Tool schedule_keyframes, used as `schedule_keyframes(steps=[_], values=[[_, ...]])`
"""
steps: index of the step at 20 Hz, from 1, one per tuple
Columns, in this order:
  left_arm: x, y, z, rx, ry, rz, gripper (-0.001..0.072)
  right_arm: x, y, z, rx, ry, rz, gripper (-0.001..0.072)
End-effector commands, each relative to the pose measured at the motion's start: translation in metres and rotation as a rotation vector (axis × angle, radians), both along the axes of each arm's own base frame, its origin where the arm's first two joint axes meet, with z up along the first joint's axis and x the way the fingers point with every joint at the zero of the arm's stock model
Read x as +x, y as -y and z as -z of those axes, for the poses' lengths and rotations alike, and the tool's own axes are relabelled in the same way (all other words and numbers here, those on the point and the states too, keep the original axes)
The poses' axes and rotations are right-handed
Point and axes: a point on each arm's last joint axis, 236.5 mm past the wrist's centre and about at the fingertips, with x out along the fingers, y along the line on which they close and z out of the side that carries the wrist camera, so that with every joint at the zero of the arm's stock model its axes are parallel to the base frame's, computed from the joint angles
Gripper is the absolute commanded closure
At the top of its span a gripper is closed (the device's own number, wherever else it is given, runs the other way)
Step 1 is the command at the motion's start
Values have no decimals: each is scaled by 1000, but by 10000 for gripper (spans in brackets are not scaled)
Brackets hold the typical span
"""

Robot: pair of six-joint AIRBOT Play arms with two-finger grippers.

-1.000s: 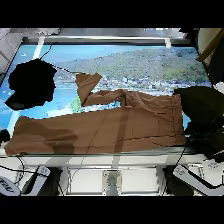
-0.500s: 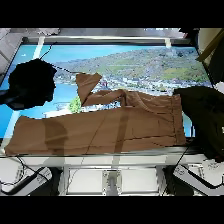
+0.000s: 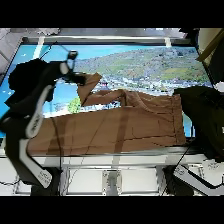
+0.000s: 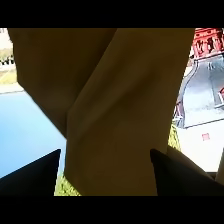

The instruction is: Fold the clothes and pants, and hang the long-sleeved shirts on hangers.

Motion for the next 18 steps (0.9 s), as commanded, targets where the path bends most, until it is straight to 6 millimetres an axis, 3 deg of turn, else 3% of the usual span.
schedule_keyframes(steps=[1,4,10,11,13,16,18], values=[[9,18,36,121,-91,5,84,1,0,0,-5,5,-12,296],[10,12,50,136,-108,0,84,1,0,5,-7,1,-19,296],[18,11,56,128,-84,-2,117,-11,-10,33,42,-56,-16,296],[19,12,56,126,-78,-1,175,-12,-11,35,45,-61,-16,296],[20,12,55,126,-76,0,686,-12,-11,38,47,-62,-12,296],[21,12,43,121,-56,-1,693,-11,-9,37,44,-54,-7,296],[27,8,16,134,-4,-4,693,-10,-10,36,48,-50,-6,296]])
